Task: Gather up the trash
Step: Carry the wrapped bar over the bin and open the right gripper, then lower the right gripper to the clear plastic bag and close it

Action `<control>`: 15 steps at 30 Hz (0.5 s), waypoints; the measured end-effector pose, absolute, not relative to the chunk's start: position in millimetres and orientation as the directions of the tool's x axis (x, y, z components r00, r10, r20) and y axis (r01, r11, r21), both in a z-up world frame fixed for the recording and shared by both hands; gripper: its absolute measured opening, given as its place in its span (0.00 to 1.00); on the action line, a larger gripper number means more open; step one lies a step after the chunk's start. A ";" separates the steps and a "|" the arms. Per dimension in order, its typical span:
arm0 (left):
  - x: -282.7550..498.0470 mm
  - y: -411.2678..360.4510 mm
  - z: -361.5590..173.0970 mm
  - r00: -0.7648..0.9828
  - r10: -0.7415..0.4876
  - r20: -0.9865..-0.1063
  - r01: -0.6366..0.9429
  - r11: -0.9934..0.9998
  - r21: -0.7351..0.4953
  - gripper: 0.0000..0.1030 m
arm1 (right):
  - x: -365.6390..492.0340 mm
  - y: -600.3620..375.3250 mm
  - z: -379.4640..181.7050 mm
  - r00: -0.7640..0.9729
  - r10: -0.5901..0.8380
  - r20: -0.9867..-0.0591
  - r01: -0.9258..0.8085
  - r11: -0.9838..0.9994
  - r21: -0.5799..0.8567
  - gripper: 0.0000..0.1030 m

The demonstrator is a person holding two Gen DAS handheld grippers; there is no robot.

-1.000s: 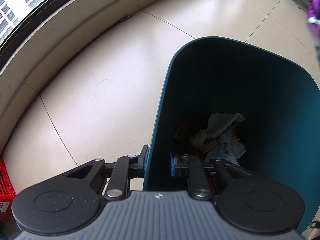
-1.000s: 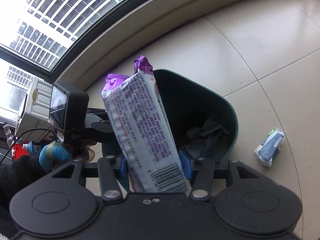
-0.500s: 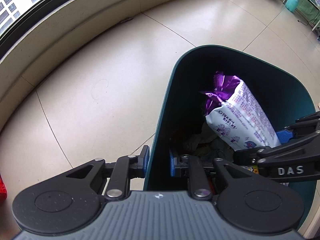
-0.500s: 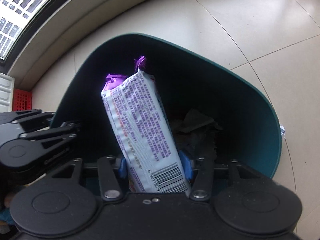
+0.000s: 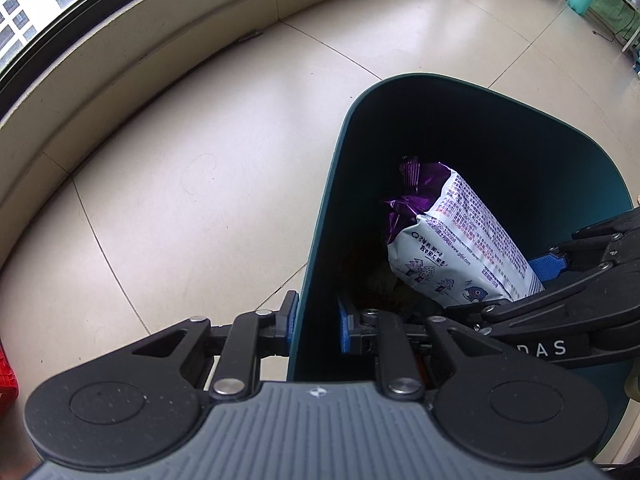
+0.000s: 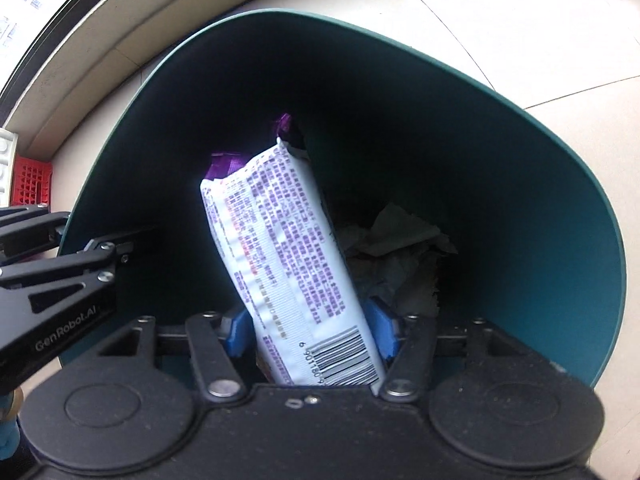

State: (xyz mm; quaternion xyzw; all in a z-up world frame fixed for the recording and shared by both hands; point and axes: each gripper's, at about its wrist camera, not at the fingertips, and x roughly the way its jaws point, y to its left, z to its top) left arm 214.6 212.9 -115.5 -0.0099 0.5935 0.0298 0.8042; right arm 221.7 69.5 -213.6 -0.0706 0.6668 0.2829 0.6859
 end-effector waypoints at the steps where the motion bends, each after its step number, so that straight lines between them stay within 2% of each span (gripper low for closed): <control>1: 215.9 212.5 -115.9 0.292 0.037 -0.956 -0.060 0.998 0.021 0.18 | 221.9 69.8 -211.7 -0.045 0.295 -0.954 -0.493 0.824 0.278 0.61; 3: 217.0 211.1 -115.5 0.288 0.033 -0.957 -0.062 0.998 0.016 0.18 | 220.6 68.0 -206.4 -0.040 0.290 -0.956 -0.504 0.820 0.270 0.66; 4: 217.3 210.4 -115.9 0.285 0.034 -0.958 -0.061 0.998 0.018 0.18 | 221.4 66.0 -205.2 -0.048 0.291 -0.956 -0.504 0.819 0.275 0.77; 10: 221.9 205.2 -118.1 0.270 0.057 -0.961 -0.056 0.998 0.043 0.18 | 223.2 42.5 -165.7 -0.042 0.384 -0.922 -0.517 0.782 0.349 0.78; 15: 225.1 200.7 -119.4 0.273 0.053 -0.961 -0.062 0.997 0.037 0.18 | 231.8 3.3 -110.5 0.019 0.477 -0.879 -0.521 0.755 0.398 0.81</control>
